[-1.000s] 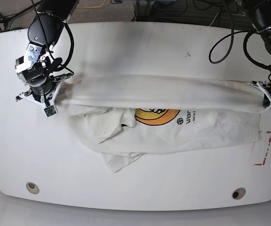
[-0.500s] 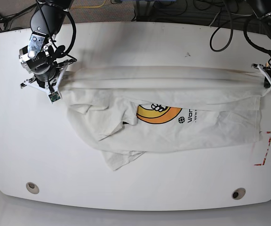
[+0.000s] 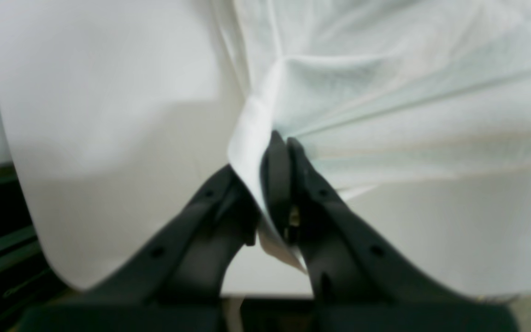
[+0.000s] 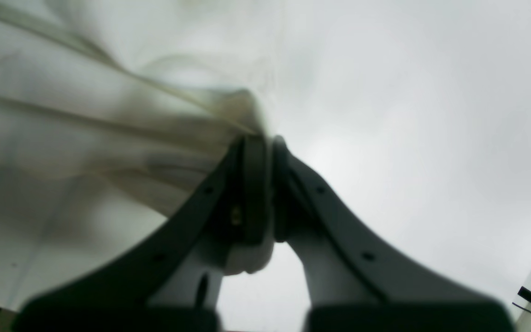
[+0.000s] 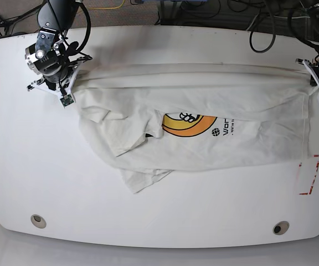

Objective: Fold the T-shirt properly
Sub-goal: 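Drag the shirt back across the table with both grippers, laying it flat, then open the right gripper, releasing the shirt corner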

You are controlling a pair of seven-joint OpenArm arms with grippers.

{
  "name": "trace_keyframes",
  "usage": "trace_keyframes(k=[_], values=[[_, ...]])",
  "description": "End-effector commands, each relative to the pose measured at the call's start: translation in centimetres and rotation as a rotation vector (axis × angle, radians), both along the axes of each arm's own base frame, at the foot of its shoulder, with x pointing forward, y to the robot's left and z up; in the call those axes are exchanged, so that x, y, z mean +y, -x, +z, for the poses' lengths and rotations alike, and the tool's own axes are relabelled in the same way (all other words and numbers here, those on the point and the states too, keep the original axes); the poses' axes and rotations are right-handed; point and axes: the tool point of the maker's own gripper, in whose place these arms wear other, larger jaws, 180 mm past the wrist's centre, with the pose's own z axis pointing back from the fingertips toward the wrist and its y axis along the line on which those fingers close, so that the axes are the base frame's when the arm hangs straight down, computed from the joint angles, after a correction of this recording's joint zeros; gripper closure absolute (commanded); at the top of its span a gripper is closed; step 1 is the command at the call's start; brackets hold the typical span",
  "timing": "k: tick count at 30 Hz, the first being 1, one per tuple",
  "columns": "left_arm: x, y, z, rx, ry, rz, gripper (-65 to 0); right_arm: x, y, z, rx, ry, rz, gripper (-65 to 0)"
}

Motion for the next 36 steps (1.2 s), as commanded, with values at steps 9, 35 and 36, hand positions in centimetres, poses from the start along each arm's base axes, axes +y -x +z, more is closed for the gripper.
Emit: trace_keyframes(k=[9, 35, 36], values=[[1.0, 0.7, 0.4, 0.023, -0.047, -0.011, -1.0, -0.3, 0.5, 0.2, 0.001, 0.018, -0.005, -19.7], [2.4, 0.5, 1.5, 0.023, -0.086, -0.017, -42.1, 2.2, 1.1, 1.2, -0.100, -0.364, -0.131, -40.0], [2.6, 0.5, 1.8, 0.016, -0.090, -0.013, -42.1, 2.1, 0.7, 1.6, -0.121, -0.379, -0.136, -40.0]])
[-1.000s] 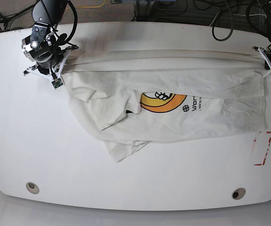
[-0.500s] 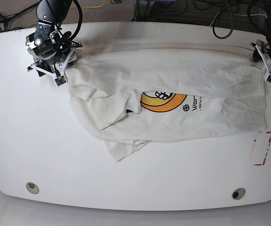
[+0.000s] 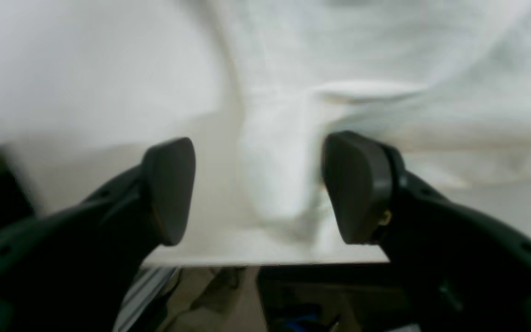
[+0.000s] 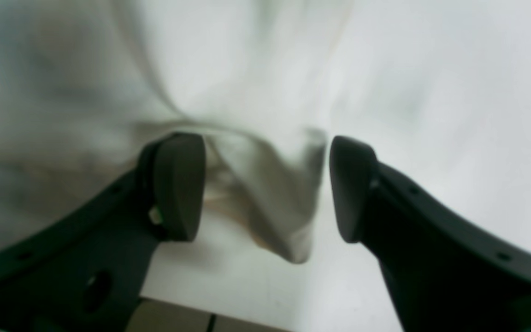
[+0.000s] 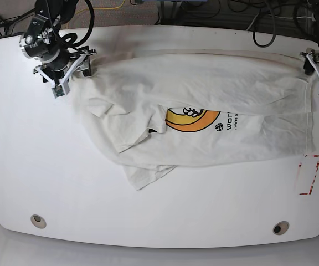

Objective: Fold the T-shirt properly
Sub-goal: 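Open the right gripper, releasing the shirt corner, then lower the open right gripper onto the shirt corner and close it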

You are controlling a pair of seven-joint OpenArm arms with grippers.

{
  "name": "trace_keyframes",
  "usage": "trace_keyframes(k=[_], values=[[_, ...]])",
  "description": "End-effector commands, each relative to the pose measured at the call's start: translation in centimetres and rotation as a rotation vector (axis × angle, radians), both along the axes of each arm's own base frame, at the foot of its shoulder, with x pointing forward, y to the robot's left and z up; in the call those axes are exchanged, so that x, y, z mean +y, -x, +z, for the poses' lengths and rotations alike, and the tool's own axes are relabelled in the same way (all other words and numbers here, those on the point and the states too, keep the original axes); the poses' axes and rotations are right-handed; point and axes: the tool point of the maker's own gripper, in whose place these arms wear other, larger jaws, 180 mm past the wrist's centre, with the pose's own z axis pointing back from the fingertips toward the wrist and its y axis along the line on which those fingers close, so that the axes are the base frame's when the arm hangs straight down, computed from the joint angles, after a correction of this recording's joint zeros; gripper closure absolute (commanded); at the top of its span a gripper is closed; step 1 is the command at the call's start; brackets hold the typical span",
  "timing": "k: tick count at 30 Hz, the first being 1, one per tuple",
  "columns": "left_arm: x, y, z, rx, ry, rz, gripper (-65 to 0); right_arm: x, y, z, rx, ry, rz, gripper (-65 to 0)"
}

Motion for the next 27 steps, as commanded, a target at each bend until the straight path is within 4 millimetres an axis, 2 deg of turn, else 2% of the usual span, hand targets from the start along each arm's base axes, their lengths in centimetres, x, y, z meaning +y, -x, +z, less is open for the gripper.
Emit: trace_keyframes(k=[1, 8, 12, 18, 23, 27], values=[[1.0, -1.0, 2.1, -0.056, -0.039, 0.003, -42.1, -0.8, -1.5, 2.0, -0.090, -0.031, -0.030, -40.0], [1.8, -0.9, 3.0, -0.091, -0.051, 0.037, -42.1, -2.8, -2.3, 3.2, -0.076, -0.021, -0.062, -40.0], [2.0, -2.3, 4.1, -0.140, -0.053, 0.045, -42.1, -3.4, -4.1, 3.9, -0.097, -0.001, -0.079, -39.8], [2.0, -2.6, 4.3, -0.150, -0.053, 0.048, -42.1, -4.3, -6.3, 4.9, -0.130, 0.044, -0.098, -39.8], [2.0, -2.7, 4.4, -0.153, -0.053, 0.047, -42.1, -4.0, -8.3, 4.6, -0.121, 0.025, -0.094, -39.8], [2.0, -2.7, 4.4, -0.153, -0.053, 0.047, -42.1, -3.6, -8.6, 4.2, -0.111, 0.012, -0.081, -38.4]])
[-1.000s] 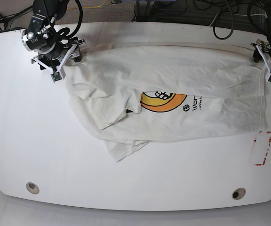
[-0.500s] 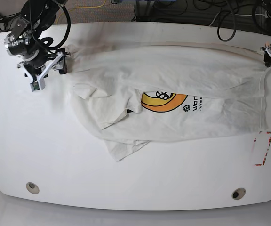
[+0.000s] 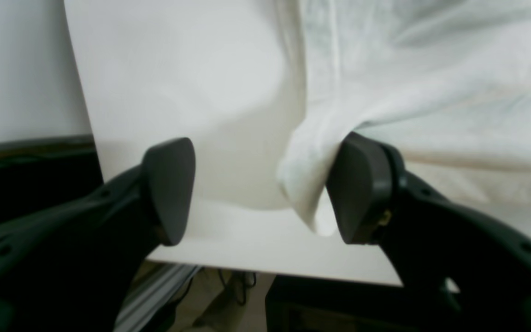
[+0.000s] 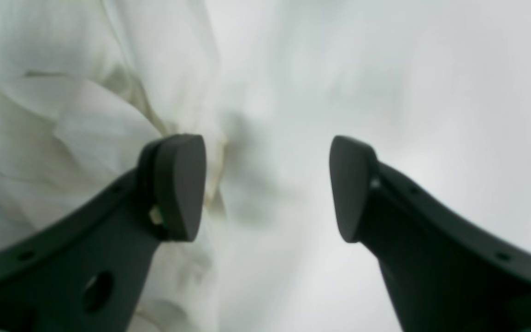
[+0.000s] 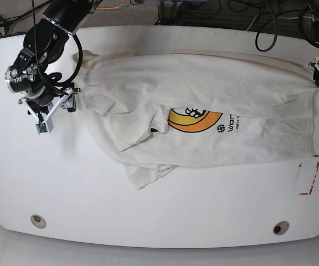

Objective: Fold the T-shirt properly
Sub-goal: 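Lower the open right gripper onto the shirt corner and close it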

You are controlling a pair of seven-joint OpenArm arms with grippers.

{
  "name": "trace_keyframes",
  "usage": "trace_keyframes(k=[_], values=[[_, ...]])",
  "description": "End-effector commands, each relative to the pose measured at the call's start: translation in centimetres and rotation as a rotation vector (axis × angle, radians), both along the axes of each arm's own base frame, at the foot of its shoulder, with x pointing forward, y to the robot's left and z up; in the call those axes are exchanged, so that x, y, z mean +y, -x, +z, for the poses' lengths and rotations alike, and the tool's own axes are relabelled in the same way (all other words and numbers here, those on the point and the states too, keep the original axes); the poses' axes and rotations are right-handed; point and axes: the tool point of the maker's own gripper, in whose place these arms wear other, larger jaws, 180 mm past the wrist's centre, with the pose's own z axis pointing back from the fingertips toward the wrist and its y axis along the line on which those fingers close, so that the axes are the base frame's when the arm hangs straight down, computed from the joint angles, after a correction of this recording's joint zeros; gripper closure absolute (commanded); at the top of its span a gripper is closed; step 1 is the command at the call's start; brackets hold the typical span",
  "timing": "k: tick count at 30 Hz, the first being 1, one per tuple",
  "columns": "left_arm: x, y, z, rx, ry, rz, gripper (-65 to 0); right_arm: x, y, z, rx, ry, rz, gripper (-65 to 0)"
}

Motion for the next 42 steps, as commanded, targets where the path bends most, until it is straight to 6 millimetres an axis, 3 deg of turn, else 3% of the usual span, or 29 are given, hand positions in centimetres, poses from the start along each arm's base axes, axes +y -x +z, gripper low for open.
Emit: trace_keyframes(k=[1, 7, 15, 30, 34, 40, 42], values=[[0.5, -0.9, 1.5, -0.043, -0.026, -0.010, -42.1, 0.3, -0.7, 1.0, -0.042, -0.001, 0.018, -38.0], [0.6, -0.9, 1.6, -0.043, -0.026, -0.008, -42.1, 3.5, 0.3, -0.6, 0.012, -0.016, 0.111, -37.9], [0.5, -0.8, 1.5, -0.043, -0.023, -0.008, -42.1, 5.9, 1.0, -1.4, 0.025, -0.072, 0.120, -37.9], [0.6, -0.8, 1.3, -0.040, -0.021, -0.005, -42.1, 6.4, 3.2, -3.1, 0.081, -0.090, 0.117, -37.3], [0.5, -0.8, 1.4, -0.041, -0.022, -0.006, -42.1, 6.4, 3.1, -3.1, 0.078, -0.092, 0.117, -29.0], [0.5, -0.8, 1.4, -0.041, -0.022, -0.006, -42.1, 6.4, 3.1, -3.1, 0.074, -0.096, 0.116, -5.2], [0.5, -0.8, 1.4, -0.041, -0.022, -0.006, -42.1, 6.4, 3.1, -3.1, 0.073, -0.095, 0.116, 0.0]])
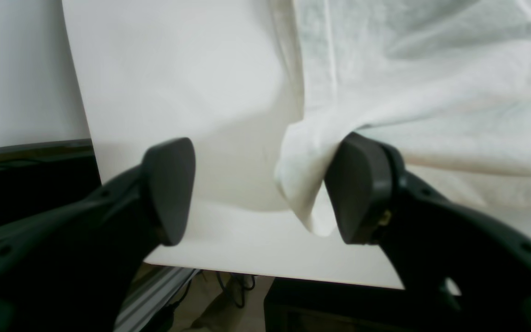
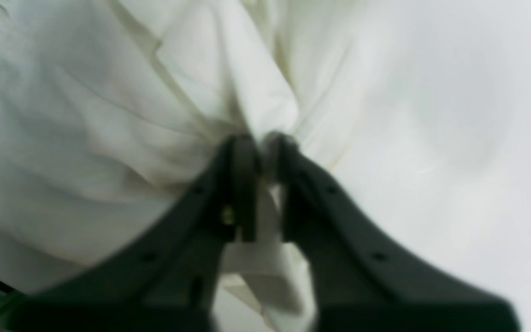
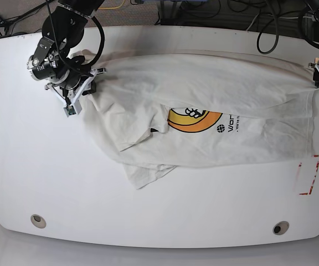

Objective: Fold the T-shirt properly
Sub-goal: 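Lower the open right gripper onto the shirt corner and close it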

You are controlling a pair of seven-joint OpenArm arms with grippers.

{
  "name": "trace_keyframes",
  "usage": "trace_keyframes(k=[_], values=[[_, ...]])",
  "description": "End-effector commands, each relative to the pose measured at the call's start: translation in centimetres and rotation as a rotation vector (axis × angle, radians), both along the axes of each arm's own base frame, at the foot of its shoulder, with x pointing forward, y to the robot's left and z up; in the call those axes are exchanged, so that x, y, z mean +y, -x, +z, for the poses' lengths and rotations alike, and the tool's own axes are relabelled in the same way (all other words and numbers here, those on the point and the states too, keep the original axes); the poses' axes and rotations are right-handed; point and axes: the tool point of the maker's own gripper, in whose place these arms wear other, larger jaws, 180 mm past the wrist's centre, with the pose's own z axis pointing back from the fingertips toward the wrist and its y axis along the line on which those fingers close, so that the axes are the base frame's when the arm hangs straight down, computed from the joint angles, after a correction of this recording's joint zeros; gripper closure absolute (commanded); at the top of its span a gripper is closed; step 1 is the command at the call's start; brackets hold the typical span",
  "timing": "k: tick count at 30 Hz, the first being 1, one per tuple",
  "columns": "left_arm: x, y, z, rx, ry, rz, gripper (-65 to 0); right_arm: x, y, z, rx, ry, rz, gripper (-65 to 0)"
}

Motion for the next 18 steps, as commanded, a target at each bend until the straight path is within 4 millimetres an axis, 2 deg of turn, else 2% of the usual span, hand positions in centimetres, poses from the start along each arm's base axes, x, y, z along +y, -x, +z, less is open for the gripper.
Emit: trace_keyframes(k=[1, 7, 10, 14, 18], values=[[0.6, -0.7, 1.5, -0.037, -0.028, -0.006, -42.1, -0.1, -0.8, 1.0, -0.047, 0.002, 0.002, 0.0], [0.6, -0.7, 1.5, -0.037, -0.028, -0.006, -42.1, -0.2, 0.0, 0.7, -0.031, 0.009, 0.002, 0.0], [0.7, -0.7, 1.5, -0.037, -0.029, -0.006, -42.1, -0.6, 0.6, 1.5, -0.048, 0.036, -0.001, 0.0], [0.7, -0.7, 1.5, -0.037, -0.031, -0.007, -42.1, -0.8, 2.1, 2.0, -0.046, 0.067, 0.003, 0.0], [0.7, -0.7, 1.5, -0.037, -0.031, -0.007, -42.1, -0.9, 3.6, 1.3, -0.012, 0.072, 0.004, 0.0]])
